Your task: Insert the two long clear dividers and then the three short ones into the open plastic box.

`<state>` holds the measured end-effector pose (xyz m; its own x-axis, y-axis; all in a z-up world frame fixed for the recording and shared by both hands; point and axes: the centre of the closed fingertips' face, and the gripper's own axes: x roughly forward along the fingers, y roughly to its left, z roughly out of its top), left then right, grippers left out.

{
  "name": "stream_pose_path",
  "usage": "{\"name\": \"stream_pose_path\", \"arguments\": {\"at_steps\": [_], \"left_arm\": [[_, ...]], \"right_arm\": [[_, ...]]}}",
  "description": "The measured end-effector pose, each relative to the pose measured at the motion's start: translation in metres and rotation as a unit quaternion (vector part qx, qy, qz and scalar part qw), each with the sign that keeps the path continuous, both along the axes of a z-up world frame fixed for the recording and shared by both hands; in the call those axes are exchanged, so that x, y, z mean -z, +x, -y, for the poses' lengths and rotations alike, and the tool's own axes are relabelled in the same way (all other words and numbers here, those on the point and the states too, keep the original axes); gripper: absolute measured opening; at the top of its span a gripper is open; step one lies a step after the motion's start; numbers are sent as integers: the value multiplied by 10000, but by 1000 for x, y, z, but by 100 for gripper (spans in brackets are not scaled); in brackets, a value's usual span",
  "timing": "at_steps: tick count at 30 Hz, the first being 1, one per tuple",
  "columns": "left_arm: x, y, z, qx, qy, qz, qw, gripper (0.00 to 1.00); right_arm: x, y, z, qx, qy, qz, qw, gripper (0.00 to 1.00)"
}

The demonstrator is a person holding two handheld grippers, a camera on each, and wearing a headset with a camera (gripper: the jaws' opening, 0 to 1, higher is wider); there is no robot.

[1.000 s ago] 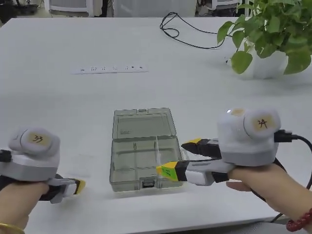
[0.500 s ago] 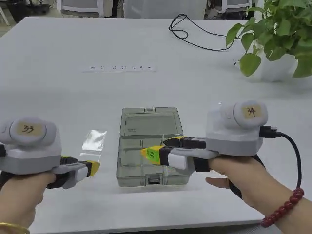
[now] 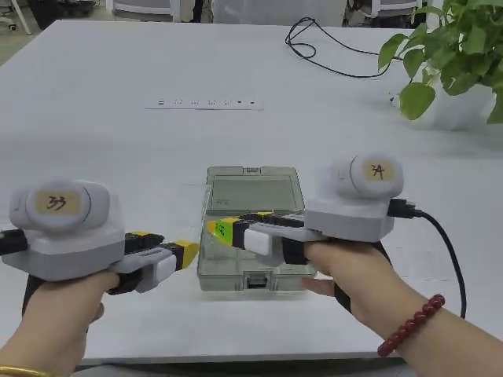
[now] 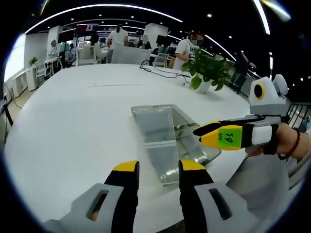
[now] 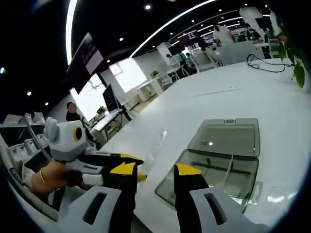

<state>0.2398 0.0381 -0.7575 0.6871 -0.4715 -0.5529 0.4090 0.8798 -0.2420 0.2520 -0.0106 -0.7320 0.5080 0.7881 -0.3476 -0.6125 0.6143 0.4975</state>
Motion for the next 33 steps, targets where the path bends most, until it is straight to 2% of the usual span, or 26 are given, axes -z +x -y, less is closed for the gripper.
{"name": "stream_pose_path", "arguments": {"at_steps": [10, 14, 18, 24, 27, 33], "left_arm": [[-8, 0, 13, 85, -420, 395, 9983, 30], [-10, -1, 17, 124, -505, 449, 9976, 30], [-10, -1, 21, 135, -571, 455, 9972, 30], [-14, -1, 27, 147, -620, 511, 9967, 30], [-16, -1, 29, 170, -654, 532, 9963, 30], [-18, -1, 32, 181, -709, 527, 9959, 30]], "right_arm": [[0, 4, -11, 224, 294, -51, 9993, 24], [2, 6, -12, 325, 416, -218, 9984, 21], [1, 9, -13, 407, 531, -254, 9974, 17], [5, 11, -14, 477, 596, -441, 9961, 14], [5, 13, -13, 516, 598, -413, 9960, 11], [1, 13, -15, 553, 809, -502, 9939, 8]]}}
